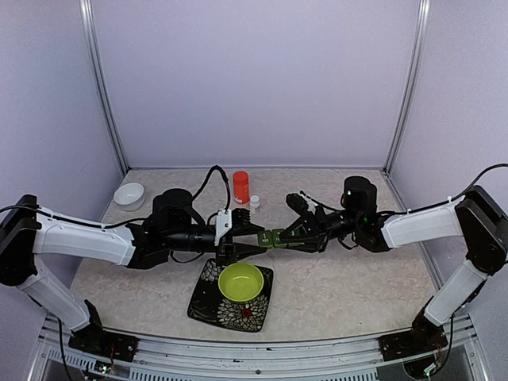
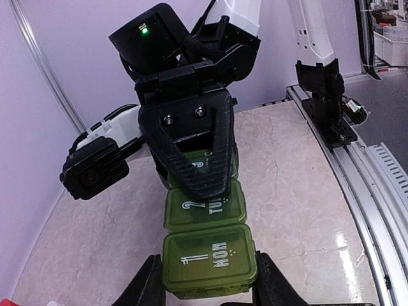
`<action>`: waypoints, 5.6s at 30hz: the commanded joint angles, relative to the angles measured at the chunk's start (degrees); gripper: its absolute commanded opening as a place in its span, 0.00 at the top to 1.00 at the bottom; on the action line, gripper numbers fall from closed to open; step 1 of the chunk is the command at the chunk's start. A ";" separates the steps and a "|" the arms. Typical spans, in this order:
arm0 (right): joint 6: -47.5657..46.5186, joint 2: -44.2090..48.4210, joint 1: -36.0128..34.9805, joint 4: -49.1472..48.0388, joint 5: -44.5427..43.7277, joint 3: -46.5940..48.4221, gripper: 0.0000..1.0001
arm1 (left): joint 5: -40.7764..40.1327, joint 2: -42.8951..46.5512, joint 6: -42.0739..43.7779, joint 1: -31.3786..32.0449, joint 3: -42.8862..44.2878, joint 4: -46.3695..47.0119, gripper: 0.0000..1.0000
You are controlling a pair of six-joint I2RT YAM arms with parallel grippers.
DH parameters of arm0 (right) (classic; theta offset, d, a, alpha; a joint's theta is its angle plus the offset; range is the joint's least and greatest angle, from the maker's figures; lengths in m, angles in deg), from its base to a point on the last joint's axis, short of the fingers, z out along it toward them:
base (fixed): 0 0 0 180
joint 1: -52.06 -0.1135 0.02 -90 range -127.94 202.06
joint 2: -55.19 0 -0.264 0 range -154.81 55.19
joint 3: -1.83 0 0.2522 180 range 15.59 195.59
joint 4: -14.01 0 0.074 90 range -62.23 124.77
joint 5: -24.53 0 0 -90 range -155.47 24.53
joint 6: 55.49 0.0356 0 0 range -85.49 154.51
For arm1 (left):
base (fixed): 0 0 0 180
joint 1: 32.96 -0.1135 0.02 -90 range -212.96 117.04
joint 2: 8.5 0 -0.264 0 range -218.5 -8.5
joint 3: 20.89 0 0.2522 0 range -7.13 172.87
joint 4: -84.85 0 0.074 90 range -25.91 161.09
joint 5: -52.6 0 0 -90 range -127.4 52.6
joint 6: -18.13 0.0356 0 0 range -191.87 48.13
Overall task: Sort the pills into containers
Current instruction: Open the lid of the pill container.
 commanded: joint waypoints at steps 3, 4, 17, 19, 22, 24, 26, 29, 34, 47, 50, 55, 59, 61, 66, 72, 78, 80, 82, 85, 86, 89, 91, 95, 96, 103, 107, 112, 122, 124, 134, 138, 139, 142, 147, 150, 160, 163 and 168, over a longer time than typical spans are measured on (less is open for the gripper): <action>0.05 0.91 0.69 -1.94 0.09 1.70 1.00 | 2.83 -0.93 1.18 0.21 1.47 -1.23 0.74; 0.18 0.80 0.69 -2.13 0.13 1.83 1.00 | 2.84 -0.86 1.13 0.21 1.52 -1.25 0.78; -7.12 0.51 0.95 6.00 -1.58 3.31 1.00 | 2.14 -1.58 -7.20 0.12 1.70 2.39 0.73; -7.31 0.64 1.12 6.06 -1.71 3.15 1.00 | 2.67 -1.86 -8.34 0.12 1.77 3.05 0.73; -7.85 0.91 1.35 6.38 -2.09 2.95 1.00 | 3.48 -1.98 -10.22 0.12 1.82 3.90 0.71; -8.35 1.20 1.46 7.12 -2.33 3.07 1.00 | 3.82 -1.90 -11.73 -0.20 1.59 4.81 0.69; -9.45 1.50 1.49 8.33 -2.68 3.18 1.00 | 4.62 -1.83 -13.72 -0.72 1.58 5.95 0.67; -10.83 1.74 1.57 10.34 -3.13 3.53 1.00 | 5.03 -1.74 -15.54 -1.02 1.77 6.41 0.65; -11.90 2.14 1.65 11.77 -3.54 3.48 1.00 | 4.91 -1.80 -17.76 -1.11 2.11 6.25 0.60; -11.90 3.46 2.10 12.32 -3.51 2.54 1.00 | 5.32 -1.26 -20.28 -2.01 2.59 5.31 0.42; -4.95 3.47 2.15 3.11 -1.39 0.42 1.00 | 3.14 -0.45 -13.76 -1.54 1.90 2.21 0.29; -2.40 3.51 2.10 0.02 -0.19 0.12 1.00 | -2.76 0.28 -5.94 -0.27 0.51 1.44 0.01; -0.79 3.33 2.10 -2.28 0.31 -0.05 1.00 | -5.31 -1.36 -5.10 0.27 1.12 4.30 0.01; -0.31 3.24 2.05 -3.03 0.39 -0.18 1.00 | -5.19 -2.91 -4.84 0.54 2.29 4.76 0.01; 0.67 3.24 2.01 -4.53 0.56 -0.48 1.00 | -4.38 -5.40 -4.68 0.73 4.29 4.78 0.02; 0.20 2.87 2.01 -4.19 0.43 -0.66 1.00 | -6.43 -5.38 -5.38 0.90 4.31 7.14 0.11; 0.33 1.73 2.01 -4.59 0.35 -0.34 1.00 | -8.94 -4.45 -4.61 2.29 2.78 9.81 0.15; 0.53 1.41 2.01 -4.95 0.48 -0.24 1.00 | -8.23 -4.53 -4.42 2.32 2.87 9.83 0.17; 0.55 0.99 2.01 -5.01 0.57 -0.14 1.00 | -7.80 -4.51 -4.35 2.32 2.79 9.96 0.20; 0.75 0.93 2.01 -5.09 0.57 -0.22 1.00 | -7.40 -4.44 -4.32 2.32 2.70 10.17 0.25; 0.72 0.98 2.00 -5.10 0.62 -0.18 1.00 | -7.29 -4.44 -4.22 2.32 2.78 10.11 0.28; 0.63 1.22 2.01 -4.88 0.58 -0.10 1.00 | -7.46 -4.41 -3.71 2.29 2.79 9.77 0.31; 0.70 1.25 2.01 -4.78 0.64 -0.14 1.00 | -7.25 -4.35 -2.92 2.26 2.78 9.33 0.34; 1.95 1.08 2.10 -6.35 0.76 -0.45 1.00 | -6.36 -4.18 -1.39 2.32 3.08 7.61 0.50; 2.51 1.02 2.10 -7.05 0.89 -0.48 1.00 | -6.31 -4.11 -1.04 2.32 3.21 7.08 0.50; 3.77 0.46 2.10 -8.35 1.11 -0.40 1.00 | -6.72 -3.88 0.24 2.55 3.94 4.48 0.63; 2.52 0.67 2.12 -6.52 0.94 -0.40 1.00 | -9.56 -2.69 2.63 2.84 3.36 3.79 0.43; 2.12 0.79 2.10 -6.11 0.84 -0.32 1.00 | -10.29 -2.46 3.76 2.76 3.62 3.03 0.40; -3.38 1.57 2.17 0.80 0.13 0.00 1.00 | -11.46 -0.65 -2.84 1.36 0.77 8.45 0.10; -4.90 1.58 2.18 2.47 -0.10 0.13 1.00 | -9.85 -0.35 -4.52 0.57 1.09 7.95 0.10; -9.22 1.97 2.12 7.51 -1.25 0.48 1.00 | -9.14 -0.39 -9.27 -0.62 2.81 6.23 0.09; -12.64 2.39 2.14 11.83 -2.20 0.88 1.00 | -8.77 -0.14 -11.35 -1.17 2.78 7.02 0.09; -13.20 2.49 2.11 12.47 -2.30 0.91 1.00 | -8.89 -0.12 -11.58 -1.24 2.84 7.08 0.09; -13.74 2.70 2.17 12.91 -2.28 0.68 1.00 | -10.39 -0.21 -11.97 -1.29 3.25 6.75 0.08; -15.10 3.24 2.06 14.40 -2.33 0.86 1.00 | -14.45 -0.79 -13.23 -1.93 4.09 5.83 0.08; -16.35 3.46 2.10 15.60 -2.09 1.01 1.00 | -16.41 -1.33 -14.32 -2.21 4.51 5.80 0.08; -17.38 4.41 2.10 15.80 -1.39 0.98 1.00 | -16.98 -5.88 -16.48 -2.26 9.09 0.26 0.08; -17.38 4.79 2.06 15.65 -1.12 1.25 1.00 | -16.67 -6.83 -16.33 -2.30 10.38 -1.89 0.08; -17.56 5.30 2.10 15.31 -0.45 1.64 1.00 | -16.41 -7.68 -16.21 -2.79 11.31 -4.15 0.09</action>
